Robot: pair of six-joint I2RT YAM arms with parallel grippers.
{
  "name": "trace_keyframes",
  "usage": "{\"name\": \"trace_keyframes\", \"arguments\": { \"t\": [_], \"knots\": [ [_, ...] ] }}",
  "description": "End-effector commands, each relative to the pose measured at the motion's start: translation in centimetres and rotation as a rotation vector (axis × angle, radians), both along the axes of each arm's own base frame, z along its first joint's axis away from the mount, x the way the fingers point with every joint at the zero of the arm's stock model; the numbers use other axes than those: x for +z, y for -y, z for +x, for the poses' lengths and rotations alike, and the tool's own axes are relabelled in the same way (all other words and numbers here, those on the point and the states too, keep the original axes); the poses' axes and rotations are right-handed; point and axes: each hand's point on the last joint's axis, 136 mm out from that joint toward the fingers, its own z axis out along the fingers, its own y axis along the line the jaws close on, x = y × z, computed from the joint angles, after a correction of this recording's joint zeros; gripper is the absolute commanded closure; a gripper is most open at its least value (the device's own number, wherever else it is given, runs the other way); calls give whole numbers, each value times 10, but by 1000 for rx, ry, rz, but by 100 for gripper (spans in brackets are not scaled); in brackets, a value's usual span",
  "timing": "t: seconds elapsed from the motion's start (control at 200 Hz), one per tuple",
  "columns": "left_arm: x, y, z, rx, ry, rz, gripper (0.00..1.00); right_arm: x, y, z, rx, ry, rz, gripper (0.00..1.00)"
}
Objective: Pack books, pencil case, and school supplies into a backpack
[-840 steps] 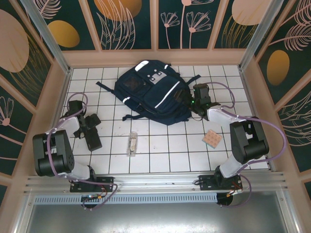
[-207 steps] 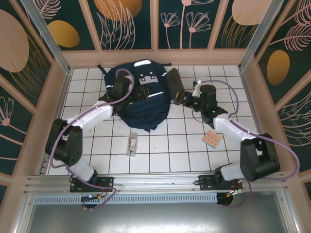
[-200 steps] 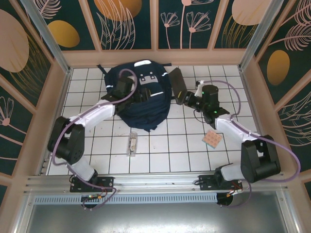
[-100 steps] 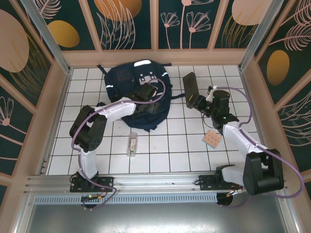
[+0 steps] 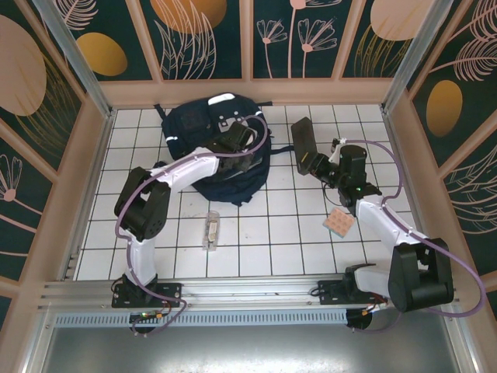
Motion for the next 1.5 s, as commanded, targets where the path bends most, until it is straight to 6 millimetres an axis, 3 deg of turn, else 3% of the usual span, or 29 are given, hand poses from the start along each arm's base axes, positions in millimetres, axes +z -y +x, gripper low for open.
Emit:
{"name": "trace_keyframes", "arguments": {
  "t": [0.0,0.38,0.705,1.031,1.216,1.301,1.401,1.491],
  "knots": [
    [63,20,-5,-13,9,-190,100,4,-2,2,27,28,6,100],
    [133,71,-13,-79,-58,-563,100,-8,-55,-16,172,-18,134,100],
    [155,87,-4,-94,-35,-674,100,-26,-111,-25,335,-77,248,100],
    [162,92,-14,-119,-76,-728,100,-30,-168,26,451,-45,327,99],
    [165,95,-18,-127,-95,-769,100,-61,-192,62,377,-142,353,97],
    [168,97,-19,-135,-100,-786,100,-64,-201,72,349,-163,407,95],
    [172,97,-18,-139,-88,-790,100,-83,-208,81,307,-228,375,88],
    [173,95,-14,-126,-64,-774,100,-96,-200,82,258,-268,346,78]
  ]
}}
